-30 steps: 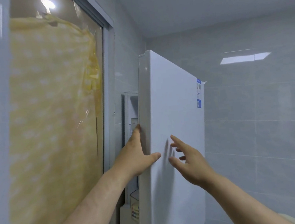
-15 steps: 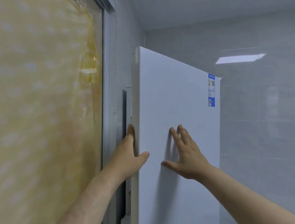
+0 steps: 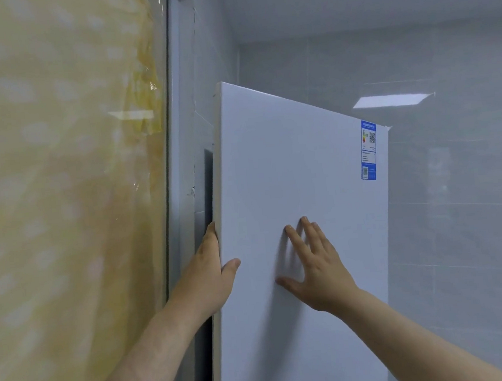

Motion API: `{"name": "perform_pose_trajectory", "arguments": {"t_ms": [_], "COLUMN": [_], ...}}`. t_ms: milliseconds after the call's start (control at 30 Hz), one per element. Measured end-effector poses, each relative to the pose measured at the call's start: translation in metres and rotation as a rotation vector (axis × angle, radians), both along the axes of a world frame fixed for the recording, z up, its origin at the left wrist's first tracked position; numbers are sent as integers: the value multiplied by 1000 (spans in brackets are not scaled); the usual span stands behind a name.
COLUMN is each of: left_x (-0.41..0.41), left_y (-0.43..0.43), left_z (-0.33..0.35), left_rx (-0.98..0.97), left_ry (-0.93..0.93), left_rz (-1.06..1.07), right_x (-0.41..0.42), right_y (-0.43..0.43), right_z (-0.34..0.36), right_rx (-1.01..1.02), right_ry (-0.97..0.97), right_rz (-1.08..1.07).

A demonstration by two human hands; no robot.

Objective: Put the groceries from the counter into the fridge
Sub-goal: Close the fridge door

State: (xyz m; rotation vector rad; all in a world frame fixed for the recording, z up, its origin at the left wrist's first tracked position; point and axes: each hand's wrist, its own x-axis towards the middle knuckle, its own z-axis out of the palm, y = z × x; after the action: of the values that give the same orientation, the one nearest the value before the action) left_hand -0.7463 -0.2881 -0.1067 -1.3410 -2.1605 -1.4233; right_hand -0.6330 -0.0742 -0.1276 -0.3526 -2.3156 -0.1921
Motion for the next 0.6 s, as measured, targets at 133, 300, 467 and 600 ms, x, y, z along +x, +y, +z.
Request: {"name": "perform_pose_trajectory", "arguments": {"t_ms": [133,300,467,600], "left_x": [-17,-34,-48,-61], "left_y": [7,19,30,40], "left_z": [-4,-6,-8,-15], "left_rx": [60,82,-91,-177], "left_ry": [-15,32,157,317], "left_rz": [6,195,288,379], "right_x": [-10,-27,-40,-54], "right_y": [15,40,69,89], "right_z": [-1,-11,-18,-14], "right_rx": [9,42,133,191], "right_ry": [1,-1,39,51], "right_rz": [-23,-56,-89,-62]}}
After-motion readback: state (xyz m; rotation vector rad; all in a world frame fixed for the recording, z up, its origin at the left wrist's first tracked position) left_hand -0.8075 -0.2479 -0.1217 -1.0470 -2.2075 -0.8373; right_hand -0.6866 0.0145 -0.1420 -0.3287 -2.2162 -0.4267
